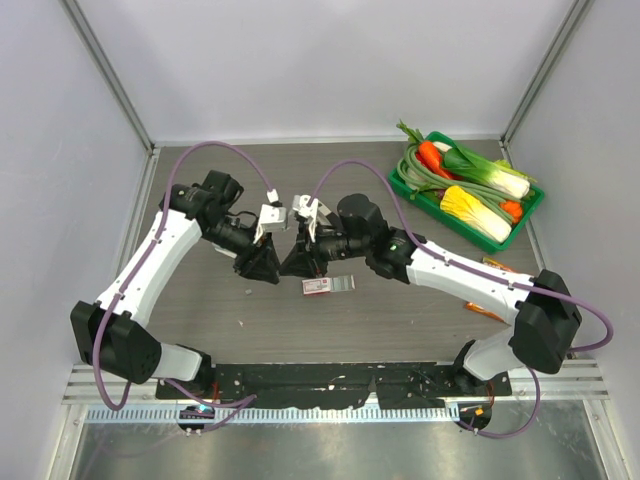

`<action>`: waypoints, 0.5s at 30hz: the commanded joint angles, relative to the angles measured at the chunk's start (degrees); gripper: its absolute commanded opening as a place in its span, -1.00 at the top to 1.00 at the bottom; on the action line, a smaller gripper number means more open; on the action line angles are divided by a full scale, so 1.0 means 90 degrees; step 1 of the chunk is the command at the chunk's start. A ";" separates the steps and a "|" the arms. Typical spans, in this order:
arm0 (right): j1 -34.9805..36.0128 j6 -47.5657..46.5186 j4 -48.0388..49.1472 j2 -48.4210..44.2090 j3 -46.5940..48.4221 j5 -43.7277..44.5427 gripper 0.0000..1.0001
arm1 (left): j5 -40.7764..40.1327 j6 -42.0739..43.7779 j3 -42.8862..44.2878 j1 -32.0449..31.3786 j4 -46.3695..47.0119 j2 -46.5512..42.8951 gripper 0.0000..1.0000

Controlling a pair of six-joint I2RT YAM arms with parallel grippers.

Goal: Unload the staples from the stapler

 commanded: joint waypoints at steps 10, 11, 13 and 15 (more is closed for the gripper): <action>0.0036 0.0212 -0.0676 -0.0789 -0.0644 0.3096 0.98 | -0.1571 -0.3208 -0.0197 -0.0017 0.1751 -0.0204 -0.38; 0.0046 0.0252 -0.0686 -0.0819 -0.0800 0.3438 0.98 | -0.1649 -0.3336 -0.0217 -0.0017 0.1965 -0.0175 -0.40; 0.0046 0.0398 -0.0657 -0.0907 -0.0986 0.4570 0.98 | -0.1845 -0.3483 -0.0275 -0.0017 0.2094 -0.0116 -0.40; 0.0036 0.0535 -0.0608 -0.0926 -0.1259 0.5118 0.98 | -0.2049 -0.3835 -0.0344 -0.0017 0.2396 -0.0057 -0.39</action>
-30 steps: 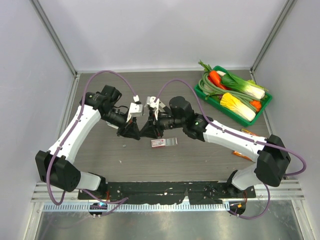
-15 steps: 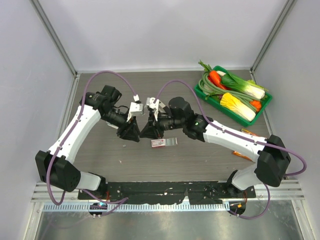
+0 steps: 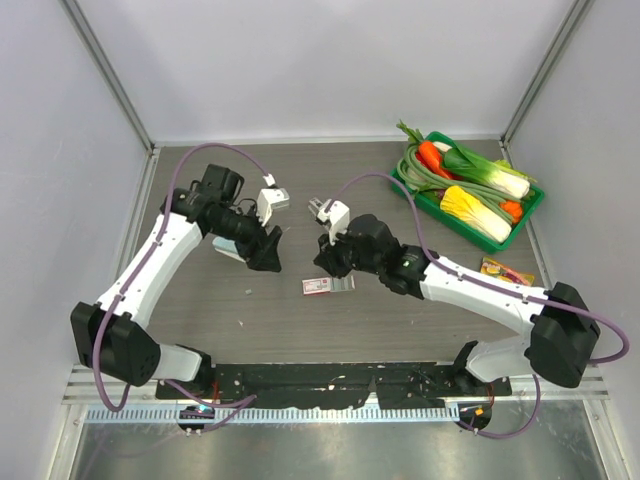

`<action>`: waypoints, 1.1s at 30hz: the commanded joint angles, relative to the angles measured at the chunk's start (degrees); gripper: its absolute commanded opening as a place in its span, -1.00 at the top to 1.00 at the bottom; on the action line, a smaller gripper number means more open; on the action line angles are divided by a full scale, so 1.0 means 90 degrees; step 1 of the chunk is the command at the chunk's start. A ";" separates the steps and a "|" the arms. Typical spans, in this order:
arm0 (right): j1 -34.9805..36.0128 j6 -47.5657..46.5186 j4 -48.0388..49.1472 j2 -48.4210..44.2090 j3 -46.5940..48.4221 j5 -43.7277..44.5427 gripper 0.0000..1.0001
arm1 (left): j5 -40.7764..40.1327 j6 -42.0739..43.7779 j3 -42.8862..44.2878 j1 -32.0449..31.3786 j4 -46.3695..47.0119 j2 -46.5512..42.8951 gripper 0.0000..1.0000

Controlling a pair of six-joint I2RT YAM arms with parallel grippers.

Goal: Unload the staples from the stapler

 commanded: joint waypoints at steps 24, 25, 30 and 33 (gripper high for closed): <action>0.0027 0.2033 0.0950 -0.0329 -0.1704 0.3966 0.98 | -0.3118 -0.2071 -0.0733 -0.1150 0.3977 0.2019 -0.07; 0.0017 0.2062 0.0999 -0.0407 -0.1792 0.3927 0.99 | -0.3196 -0.2062 -0.0743 -0.1170 0.4113 0.2107 -0.05; 0.0027 0.2179 0.1116 -0.0544 -0.1919 0.3829 0.98 | -0.3313 -0.2052 -0.0928 -0.1394 0.4446 0.2372 -0.03; 0.0027 0.2228 0.1214 -0.0603 -0.2026 0.3732 0.98 | -0.3459 -0.2091 -0.1114 -0.1579 0.4816 0.2430 -0.01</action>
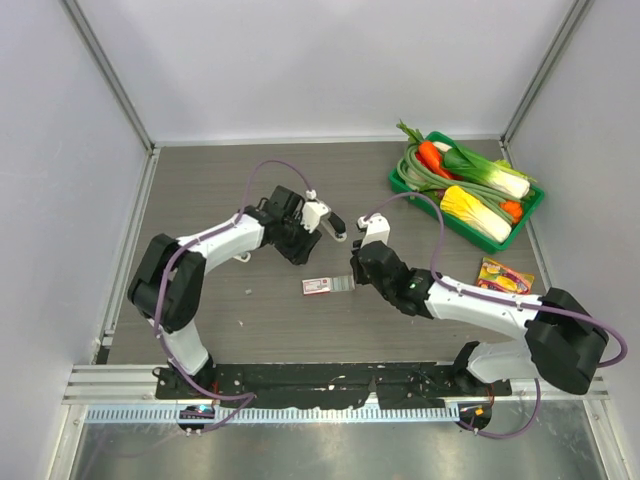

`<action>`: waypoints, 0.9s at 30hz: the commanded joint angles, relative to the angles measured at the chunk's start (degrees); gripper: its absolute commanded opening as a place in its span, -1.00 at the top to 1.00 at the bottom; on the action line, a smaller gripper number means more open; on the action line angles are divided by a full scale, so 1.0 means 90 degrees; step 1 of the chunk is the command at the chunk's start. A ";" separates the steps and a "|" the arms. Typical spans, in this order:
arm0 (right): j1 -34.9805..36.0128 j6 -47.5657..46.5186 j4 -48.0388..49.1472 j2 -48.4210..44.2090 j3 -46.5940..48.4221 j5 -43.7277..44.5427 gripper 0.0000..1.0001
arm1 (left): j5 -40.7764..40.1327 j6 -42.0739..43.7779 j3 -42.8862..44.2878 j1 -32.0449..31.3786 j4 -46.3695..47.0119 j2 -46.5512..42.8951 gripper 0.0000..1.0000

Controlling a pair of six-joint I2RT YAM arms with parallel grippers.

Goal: Unload the staples from the stapler

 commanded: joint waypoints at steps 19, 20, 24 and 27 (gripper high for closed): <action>0.0019 0.0354 0.0769 -0.0544 -0.0540 -0.0245 0.98 | -0.1023 -0.0268 -0.0413 -0.1015 0.1006 0.0285 0.05; 0.0019 0.0335 0.0808 -0.0534 -0.0550 -0.0255 0.98 | -0.1033 -0.0278 -0.0414 -0.1035 0.0977 0.0285 0.05; 0.0029 0.0354 0.0915 -0.0505 -0.0657 -0.0304 0.98 | -0.1004 -0.0366 -0.0579 -0.1143 0.0928 0.0168 0.04; 0.0019 0.0354 0.0955 -0.0495 -0.0706 -0.0313 0.98 | -0.0868 -0.0444 -0.0735 -0.1201 0.0938 0.0021 0.03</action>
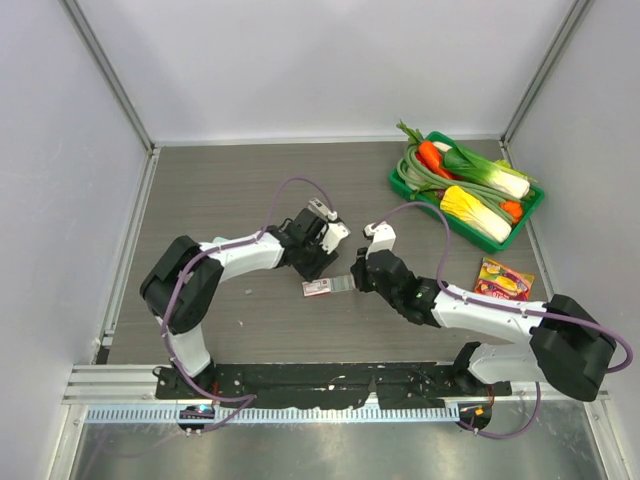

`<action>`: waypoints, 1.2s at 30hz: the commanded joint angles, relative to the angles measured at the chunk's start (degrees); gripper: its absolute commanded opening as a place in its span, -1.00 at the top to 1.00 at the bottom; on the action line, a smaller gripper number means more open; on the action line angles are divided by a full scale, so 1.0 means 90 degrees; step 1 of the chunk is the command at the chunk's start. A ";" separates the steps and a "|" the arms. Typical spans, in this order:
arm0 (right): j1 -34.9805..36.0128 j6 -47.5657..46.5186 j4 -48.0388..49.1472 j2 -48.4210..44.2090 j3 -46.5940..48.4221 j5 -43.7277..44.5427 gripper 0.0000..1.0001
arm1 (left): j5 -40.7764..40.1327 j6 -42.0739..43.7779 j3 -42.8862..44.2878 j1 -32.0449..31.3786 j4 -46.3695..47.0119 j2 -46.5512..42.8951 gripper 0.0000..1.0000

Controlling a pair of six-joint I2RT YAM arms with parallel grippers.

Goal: Unload the staples from the stapler

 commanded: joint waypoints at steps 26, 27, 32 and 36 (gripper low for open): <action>0.0034 -0.0594 0.1985 0.0767 -0.0466 -0.0706 0.98 | 0.0273 -0.0023 -0.0077 0.0291 -0.0339 -0.0788 -0.20; 0.0024 -0.0613 0.2101 0.0806 -0.0495 -0.0735 0.98 | 0.0331 -0.0023 -0.0029 0.0340 -0.0378 -0.0788 -0.22; 0.0073 -0.0682 0.2356 0.1002 -0.0612 -0.0736 0.98 | 0.0740 -0.0081 0.0167 0.0730 -0.0544 -0.0837 -0.28; 0.0102 -0.0740 0.2473 0.1031 -0.0661 -0.0657 0.98 | 0.0946 -0.0111 0.0284 0.0887 -0.0739 -0.0856 -0.28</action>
